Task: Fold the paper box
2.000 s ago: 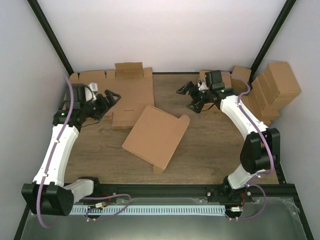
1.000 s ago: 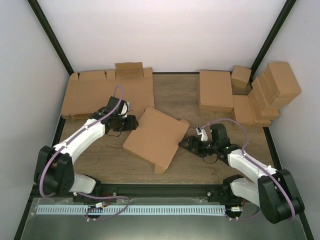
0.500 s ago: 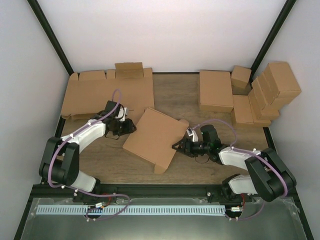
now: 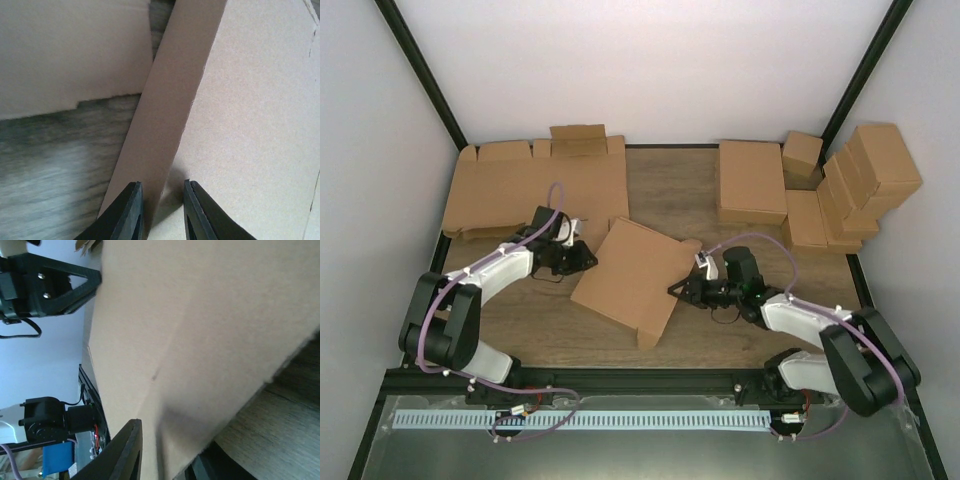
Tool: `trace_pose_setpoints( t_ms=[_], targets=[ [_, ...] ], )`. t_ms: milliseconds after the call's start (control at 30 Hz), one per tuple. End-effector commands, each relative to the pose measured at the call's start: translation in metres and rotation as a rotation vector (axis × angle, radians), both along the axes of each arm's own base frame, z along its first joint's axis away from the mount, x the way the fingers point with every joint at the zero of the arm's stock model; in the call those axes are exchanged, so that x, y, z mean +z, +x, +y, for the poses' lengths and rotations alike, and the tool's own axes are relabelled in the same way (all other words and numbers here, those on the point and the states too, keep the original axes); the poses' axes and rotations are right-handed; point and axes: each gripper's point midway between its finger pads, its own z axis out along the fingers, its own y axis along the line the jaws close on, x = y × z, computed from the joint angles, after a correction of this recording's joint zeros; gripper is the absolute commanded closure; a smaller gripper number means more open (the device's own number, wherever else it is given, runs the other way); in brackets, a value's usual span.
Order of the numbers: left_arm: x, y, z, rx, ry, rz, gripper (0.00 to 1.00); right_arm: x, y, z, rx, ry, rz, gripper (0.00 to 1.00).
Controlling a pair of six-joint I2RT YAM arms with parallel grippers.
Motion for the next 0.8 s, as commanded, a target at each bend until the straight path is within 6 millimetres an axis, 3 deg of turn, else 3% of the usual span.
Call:
trace_pose_setpoints(
  t_ms=[0,167,433,600,767],
  targets=[
    [-0.011,-0.034,-0.019,-0.050,-0.031,0.096,0.75,0.025,0.007,-0.002,-0.005,-0.038,-0.092,0.79],
    [-0.005,-0.053,-0.039,-0.070,-0.086,0.122,0.76,0.035,0.003,-0.010,0.005,-0.097,-0.116,0.88],
    [0.012,-0.075,-0.074,-0.112,-0.146,0.127,0.75,0.056,0.005,-0.029,-0.054,-0.215,-0.144,0.90],
    [0.010,-0.081,-0.080,-0.111,-0.157,0.137,0.75,0.063,0.005,-0.032,-0.049,-0.249,-0.132,0.89],
    [-0.017,-0.084,-0.066,-0.083,-0.071,0.158,0.79,0.055,0.005,-0.036,-0.061,-0.278,-0.116,0.75]
  ],
)
